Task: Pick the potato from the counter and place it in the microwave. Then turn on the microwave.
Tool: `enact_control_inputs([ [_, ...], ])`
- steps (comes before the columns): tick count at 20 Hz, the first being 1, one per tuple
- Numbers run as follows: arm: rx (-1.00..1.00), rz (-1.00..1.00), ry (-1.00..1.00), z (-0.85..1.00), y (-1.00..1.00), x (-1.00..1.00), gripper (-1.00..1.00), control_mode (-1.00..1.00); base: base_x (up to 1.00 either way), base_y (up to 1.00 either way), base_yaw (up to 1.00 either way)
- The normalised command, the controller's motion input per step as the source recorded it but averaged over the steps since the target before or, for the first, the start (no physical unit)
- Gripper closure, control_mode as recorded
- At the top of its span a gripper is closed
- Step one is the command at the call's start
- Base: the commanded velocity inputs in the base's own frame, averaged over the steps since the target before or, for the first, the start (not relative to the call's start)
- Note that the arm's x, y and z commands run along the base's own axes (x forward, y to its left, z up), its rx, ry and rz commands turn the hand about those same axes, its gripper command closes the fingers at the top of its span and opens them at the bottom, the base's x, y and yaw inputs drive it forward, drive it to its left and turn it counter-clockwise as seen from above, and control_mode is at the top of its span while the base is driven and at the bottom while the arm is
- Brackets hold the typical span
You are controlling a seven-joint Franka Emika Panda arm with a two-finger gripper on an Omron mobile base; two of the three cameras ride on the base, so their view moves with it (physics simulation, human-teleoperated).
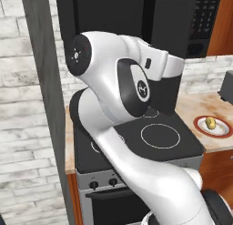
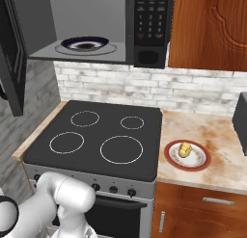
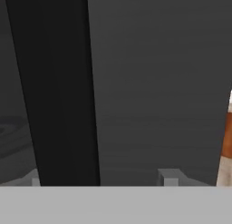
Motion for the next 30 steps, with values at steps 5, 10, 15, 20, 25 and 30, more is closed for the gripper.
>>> enact_control_inputs([
  [5,0.00,0.11,0.02,0.02,0.05,-0.35,-1.00,-1.00,0.00,0.00,0.00],
  [10,0.00,0.23,0.02,0.00,0.26,0.14,-1.00,-1.00,0.00,0.00,0.00],
  [15,0.00,0.29,0.00,0.00,0.25,-0.06,-1.00,-1.00,0.00,0.00,0.00],
  [20,0.01,0.11,0.00,0.00,-0.34,-0.69,-1.00,-1.00,0.00,0.00,0.00],
  [25,0.16,0.03,0.01,0.00,-0.98,-0.42,-1.00,-1.00,0.00,0.00,0.00],
  [30,0.23,0.05,0.01,-0.03,-0.88,-0.01,-1.00,-1.00,0.00,0.00,0.00],
])
